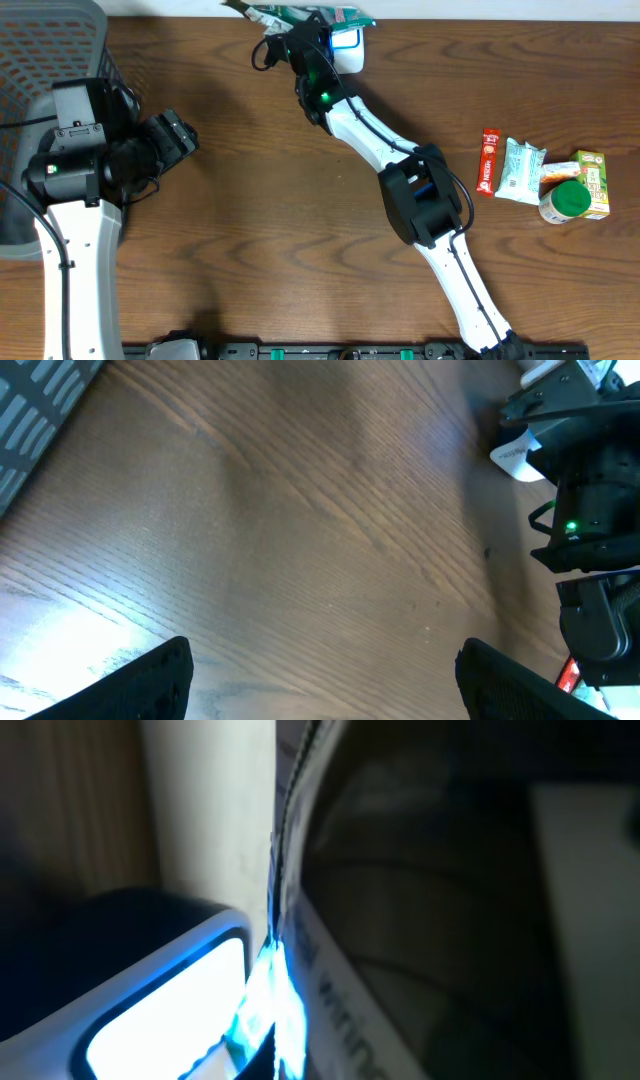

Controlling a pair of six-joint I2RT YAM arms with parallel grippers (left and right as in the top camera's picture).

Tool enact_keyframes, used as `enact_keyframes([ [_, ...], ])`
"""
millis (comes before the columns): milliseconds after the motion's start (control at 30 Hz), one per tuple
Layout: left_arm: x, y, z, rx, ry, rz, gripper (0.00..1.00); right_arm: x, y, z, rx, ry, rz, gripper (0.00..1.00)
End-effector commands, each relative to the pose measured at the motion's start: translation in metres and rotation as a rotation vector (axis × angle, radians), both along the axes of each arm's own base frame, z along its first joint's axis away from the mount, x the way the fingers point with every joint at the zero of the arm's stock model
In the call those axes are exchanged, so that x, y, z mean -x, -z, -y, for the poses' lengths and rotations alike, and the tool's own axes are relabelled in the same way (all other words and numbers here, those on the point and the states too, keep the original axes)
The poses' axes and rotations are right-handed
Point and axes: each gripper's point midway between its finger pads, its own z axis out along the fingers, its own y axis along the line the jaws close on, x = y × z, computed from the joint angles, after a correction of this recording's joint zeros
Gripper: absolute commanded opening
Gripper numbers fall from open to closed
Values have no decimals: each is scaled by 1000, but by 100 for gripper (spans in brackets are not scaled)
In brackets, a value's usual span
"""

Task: Scan the item barcode
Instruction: 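Carry the gloves pack to the right edge beside the scanned items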

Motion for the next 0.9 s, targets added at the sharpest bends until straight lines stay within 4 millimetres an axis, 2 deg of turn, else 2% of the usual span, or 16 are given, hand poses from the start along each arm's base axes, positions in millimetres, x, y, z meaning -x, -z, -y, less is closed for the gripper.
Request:
enact_keyframes([
  [0,-1,0,-2,-10,1,1,85,-3,8,5,-78,26,-6,8],
  [333,-1,0,-2,-11,2,1,85,-3,8,6,-157,43,-2,8],
  [400,-1,0,-2,-10,1,1,85,-3,8,6,-189,50,2,1],
  [467,-1,0,-2,-10,1,1,86,-4,4,6,-228,57,18,1],
  [600,-1,0,-2,-11,2,1,85,-6,-30,9,-346,86,125,1],
  [867,-1,0,-2,-10,1,1,85,6,-91,19,-460,119,151,1],
])
